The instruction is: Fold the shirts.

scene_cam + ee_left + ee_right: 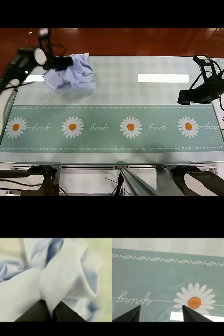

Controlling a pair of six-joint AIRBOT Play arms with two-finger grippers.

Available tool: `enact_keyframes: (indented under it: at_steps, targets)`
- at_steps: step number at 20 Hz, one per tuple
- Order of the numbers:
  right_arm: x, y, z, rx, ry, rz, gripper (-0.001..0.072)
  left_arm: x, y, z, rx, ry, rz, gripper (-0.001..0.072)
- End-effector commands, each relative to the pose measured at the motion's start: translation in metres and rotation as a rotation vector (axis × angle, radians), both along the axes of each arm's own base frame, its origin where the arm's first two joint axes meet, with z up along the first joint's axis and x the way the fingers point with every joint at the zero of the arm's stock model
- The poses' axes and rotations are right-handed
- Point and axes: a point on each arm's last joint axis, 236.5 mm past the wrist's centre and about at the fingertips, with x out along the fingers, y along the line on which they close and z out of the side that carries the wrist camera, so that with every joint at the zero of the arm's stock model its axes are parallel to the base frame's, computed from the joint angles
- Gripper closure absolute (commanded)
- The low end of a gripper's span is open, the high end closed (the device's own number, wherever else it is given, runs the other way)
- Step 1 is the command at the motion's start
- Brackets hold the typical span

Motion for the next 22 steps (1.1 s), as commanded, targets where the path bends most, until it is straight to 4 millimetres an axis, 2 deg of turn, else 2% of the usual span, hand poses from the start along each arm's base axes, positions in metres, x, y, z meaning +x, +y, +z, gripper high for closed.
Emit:
enact_keyframes:
  at_steps: [1,2,4,6,8,9,11,13,14,15,17,19,22]
  targets:
    - [-0.006,-0.003,-0.001,-0.024,0.028,0.056,0.0125,-0.024,-0.022,0.156,-0.053,-0.218,-0.082,0.0682]
    - [-0.01,-0.004,-0.002,-0.03,0.044,0.071,0.0125,-0.041,-0.034,0.211,-0.087,-0.325,-0.119,0.0682]
    - [-0.018,-0.013,-0.003,-0.068,0.079,0.071,0.0125,-0.096,-0.053,0.32,-0.17,-0.546,-0.185,0.0681]
    - [-0.026,-0.023,-0.003,-0.109,0.115,0.066,0.0125,-0.162,-0.064,0.403,-0.242,-0.742,-0.25,0.0681]
    - [-0.033,-0.032,-0.002,-0.146,0.147,0.061,0.0154,-0.224,-0.069,0.455,-0.304,-0.887,-0.312,0.0681]
    - [-0.036,-0.036,-0.002,-0.161,0.158,0.058,0.0211,-0.254,-0.07,0.472,-0.333,-0.932,-0.346,0.0681]
    - [-0.037,-0.038,-0.001,-0.171,0.161,0.056,0.0236,-0.294,-0.076,0.486,-0.38,-0.964,-0.414,0.0681]
    - [-0.037,-0.038,-0.001,-0.171,0.161,0.056,0.0236,-0.311,-0.089,0.482,-0.421,-0.928,-0.477,0.068]
    - [-0.037,-0.039,-0.001,-0.172,0.162,0.056,0.0236,-0.312,-0.102,0.472,-0.428,-0.878,-0.518,0.0681]
    - [-0.037,-0.039,-0.001,-0.173,0.162,0.056,0.0236,-0.31,-0.116,0.457,-0.431,-0.82,-0.55,0.0681]
    - [-0.037,-0.039,-0.001,-0.174,0.162,0.056,0.0235,-0.299,-0.153,0.417,-0.429,-0.68,-0.623,0.068]
    - [-0.036,-0.039,-0.001,-0.174,0.159,0.056,0.0235,-0.282,-0.196,0.359,-0.411,-0.521,-0.683,0.068]
    - [-0.031,-0.039,-0.001,-0.175,0.138,0.058,0.0235,-0.271,-0.264,0.246,-0.387,-0.242,-0.759,0.068]
